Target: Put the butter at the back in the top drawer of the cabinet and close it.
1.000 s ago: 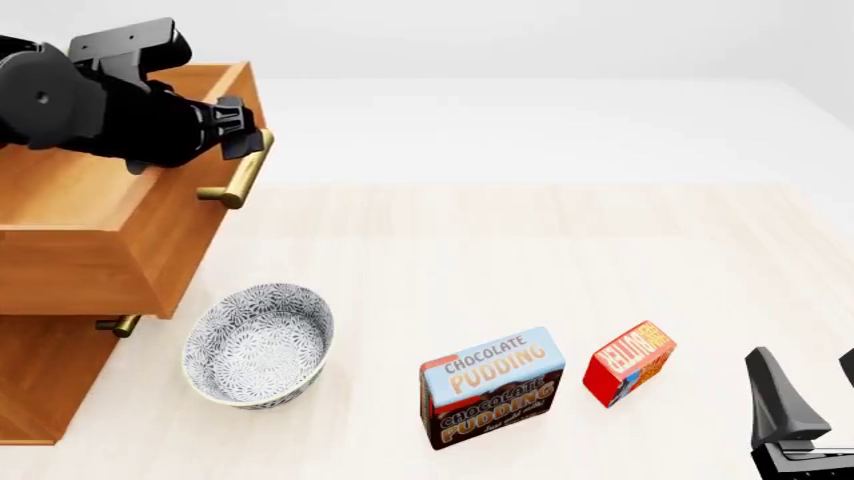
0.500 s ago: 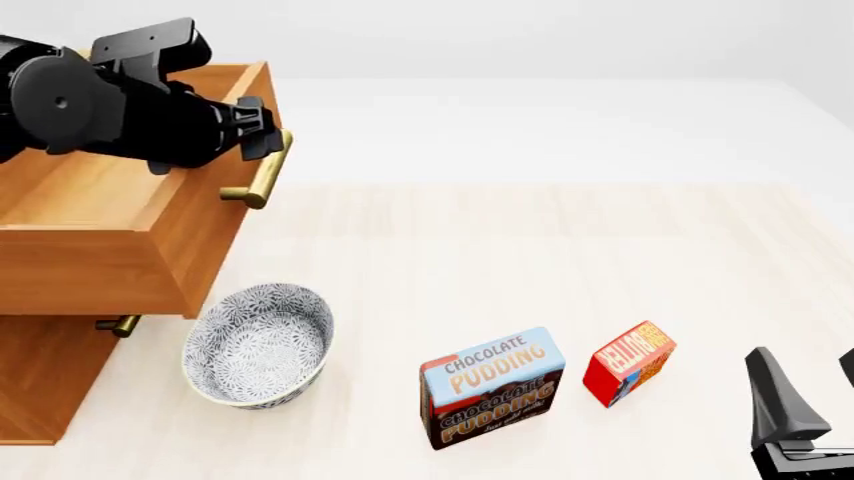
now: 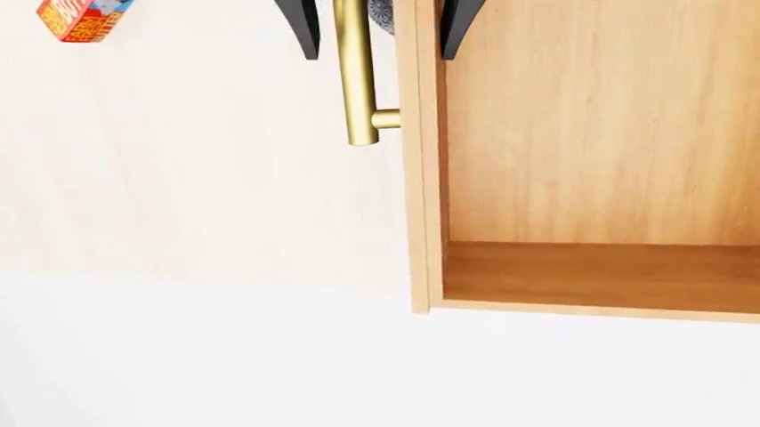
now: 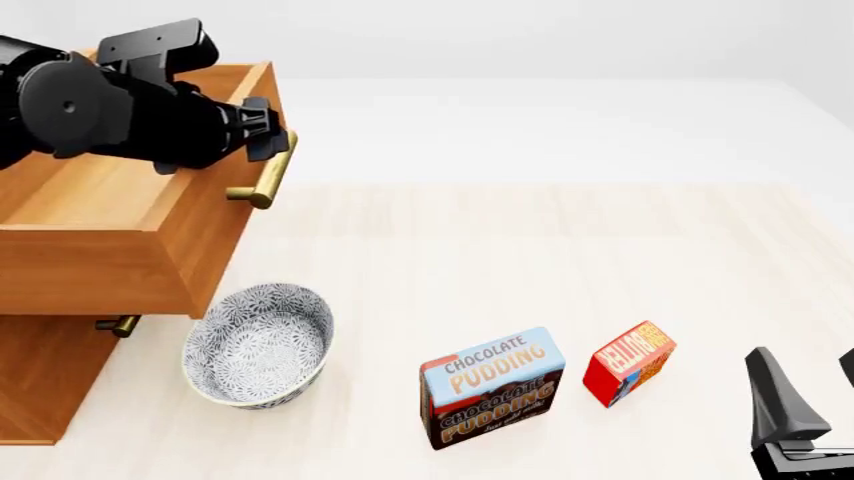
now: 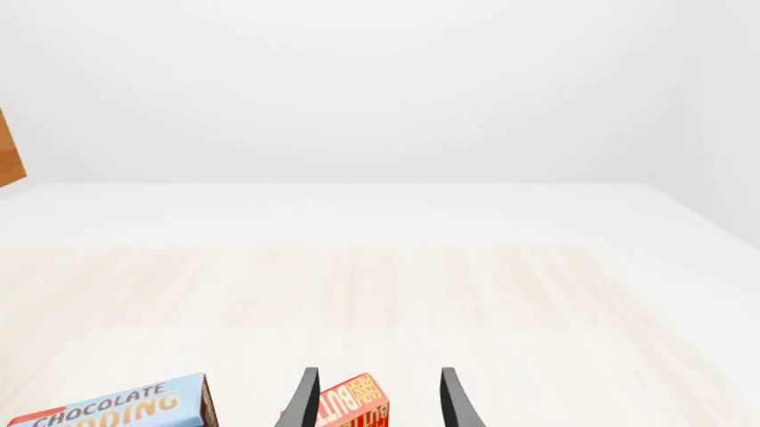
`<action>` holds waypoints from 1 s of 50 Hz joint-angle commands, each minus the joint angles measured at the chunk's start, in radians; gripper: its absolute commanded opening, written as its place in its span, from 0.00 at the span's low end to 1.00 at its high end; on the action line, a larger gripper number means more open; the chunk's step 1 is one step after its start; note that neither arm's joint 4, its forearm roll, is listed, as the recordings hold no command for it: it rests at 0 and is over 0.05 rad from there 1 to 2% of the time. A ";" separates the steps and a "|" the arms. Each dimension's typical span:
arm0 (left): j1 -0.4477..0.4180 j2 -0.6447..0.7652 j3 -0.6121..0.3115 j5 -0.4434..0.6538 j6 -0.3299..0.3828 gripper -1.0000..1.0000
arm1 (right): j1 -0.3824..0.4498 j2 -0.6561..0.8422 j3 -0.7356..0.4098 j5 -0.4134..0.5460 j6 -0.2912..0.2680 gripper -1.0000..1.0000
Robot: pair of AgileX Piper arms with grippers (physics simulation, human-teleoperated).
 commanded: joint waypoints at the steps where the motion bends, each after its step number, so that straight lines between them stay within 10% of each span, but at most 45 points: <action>1: -0.081 0.071 0.019 -0.003 0.037 1.00 | 0.000 0.000 0.000 0.000 0.000 1.00; 50: -0.076 0.021 -0.327 0.260 0.208 1.00 | 0.000 0.000 0.000 0.000 0.000 1.00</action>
